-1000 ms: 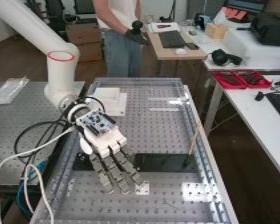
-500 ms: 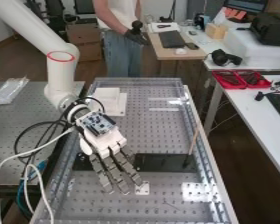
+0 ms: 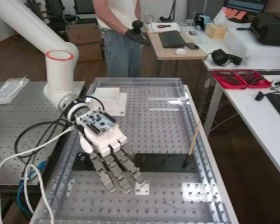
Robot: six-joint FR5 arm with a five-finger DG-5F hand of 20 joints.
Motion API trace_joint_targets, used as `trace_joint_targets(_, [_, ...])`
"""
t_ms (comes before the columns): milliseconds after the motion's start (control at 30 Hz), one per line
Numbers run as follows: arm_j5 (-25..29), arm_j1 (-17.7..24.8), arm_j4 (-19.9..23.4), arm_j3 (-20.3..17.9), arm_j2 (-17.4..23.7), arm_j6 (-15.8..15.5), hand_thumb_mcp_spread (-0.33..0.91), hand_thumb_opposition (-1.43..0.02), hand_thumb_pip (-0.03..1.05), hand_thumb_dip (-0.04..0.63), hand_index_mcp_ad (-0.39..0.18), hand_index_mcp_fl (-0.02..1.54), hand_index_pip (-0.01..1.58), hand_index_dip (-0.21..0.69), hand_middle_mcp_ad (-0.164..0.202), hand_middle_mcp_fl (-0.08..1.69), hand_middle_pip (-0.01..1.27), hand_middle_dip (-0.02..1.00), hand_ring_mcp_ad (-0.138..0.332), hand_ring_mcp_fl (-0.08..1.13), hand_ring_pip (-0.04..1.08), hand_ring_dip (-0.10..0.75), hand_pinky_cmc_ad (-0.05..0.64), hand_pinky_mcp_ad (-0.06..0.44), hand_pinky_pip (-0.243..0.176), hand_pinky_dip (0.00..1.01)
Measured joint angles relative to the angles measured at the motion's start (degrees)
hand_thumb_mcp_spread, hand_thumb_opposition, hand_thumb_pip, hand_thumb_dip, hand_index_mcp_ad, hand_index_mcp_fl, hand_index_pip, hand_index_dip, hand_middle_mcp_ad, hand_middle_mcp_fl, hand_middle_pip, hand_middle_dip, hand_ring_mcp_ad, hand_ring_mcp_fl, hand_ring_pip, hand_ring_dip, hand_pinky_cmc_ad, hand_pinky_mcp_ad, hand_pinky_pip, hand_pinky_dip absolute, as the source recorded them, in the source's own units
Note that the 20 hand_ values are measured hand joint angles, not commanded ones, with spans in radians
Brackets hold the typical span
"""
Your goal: Grab the bearing and place it in the white container
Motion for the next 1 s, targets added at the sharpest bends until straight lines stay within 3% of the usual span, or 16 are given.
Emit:
trace_joint_targets(500, [-0.98, -0.4, 1.03, -0.64, 1.27, -1.97, 0.39, -0.83, 0.58, 0.346, -0.003, 0.3, 1.43, 0.281, 0.063, 0.02, 0.11, 0.14, 0.148, 0.01, 0.08, 0.021, 0.351, 0.195, -0.096, 0.2])
trace_joint_targets(800, [-2.11, 0.08, 1.22, -1.82, 6.69, -4.47, 0.39, -0.84, 0.58, 0.346, -0.003, 0.31, 1.42, 0.267, 0.065, 0.02, 0.11, 0.14, 0.148, 0.01, 0.08, 0.021, 0.351, 0.195, -0.091, 0.2])
trace_joint_targets(1000, [-3.28, 1.26, -1.05, -2.58, 10.61, -4.57, 0.4, -0.84, 0.58, 0.346, -0.003, 0.3, 1.42, 0.267, 0.066, 0.02, 0.11, 0.14, 0.15, 0.01, 0.08, 0.021, 0.346, 0.195, -0.091, 0.2])
